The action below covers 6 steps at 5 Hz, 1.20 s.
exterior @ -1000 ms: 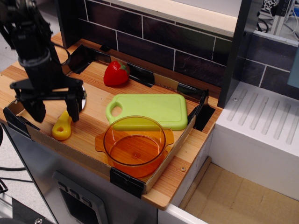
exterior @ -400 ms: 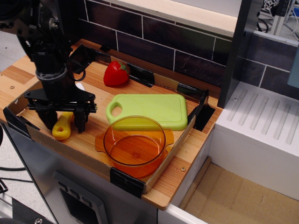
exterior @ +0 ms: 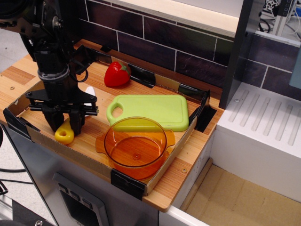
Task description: Put knife on cutting board
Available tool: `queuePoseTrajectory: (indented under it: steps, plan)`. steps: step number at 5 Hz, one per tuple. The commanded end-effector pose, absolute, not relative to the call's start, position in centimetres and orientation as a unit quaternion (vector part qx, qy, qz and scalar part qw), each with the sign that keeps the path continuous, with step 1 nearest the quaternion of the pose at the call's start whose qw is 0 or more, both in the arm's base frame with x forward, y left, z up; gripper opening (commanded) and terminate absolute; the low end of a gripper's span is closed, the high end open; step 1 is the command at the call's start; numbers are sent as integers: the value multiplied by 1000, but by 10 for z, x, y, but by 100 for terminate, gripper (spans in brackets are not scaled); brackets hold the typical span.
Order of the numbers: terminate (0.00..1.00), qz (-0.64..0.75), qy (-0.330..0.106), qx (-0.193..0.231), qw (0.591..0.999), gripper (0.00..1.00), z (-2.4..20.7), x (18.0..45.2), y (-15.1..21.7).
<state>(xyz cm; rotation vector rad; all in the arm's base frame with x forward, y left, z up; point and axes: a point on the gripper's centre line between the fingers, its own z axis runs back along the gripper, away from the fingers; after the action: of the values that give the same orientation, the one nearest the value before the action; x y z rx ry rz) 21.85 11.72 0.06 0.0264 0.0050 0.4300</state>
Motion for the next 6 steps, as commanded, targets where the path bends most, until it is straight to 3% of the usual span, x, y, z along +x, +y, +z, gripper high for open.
queuePoseTrajectory:
  steps: [1, 2, 3, 4, 5, 6]
  plan:
    - [0, 326, -26, 6, 945, 0, 46, 228, 145]
    - [0, 383, -32, -35, 923, 0, 71, 229, 155]
    - [0, 485, -50, -65, 871, 0, 85, 234, 148]
    - [0, 568, 5, -81, 819, 0, 98, 242, 133]
    - [0, 609, 23, -82, 788, 0, 108, 248, 106]
    - [0, 663, 3, -89, 743, 0, 109, 257, 86]
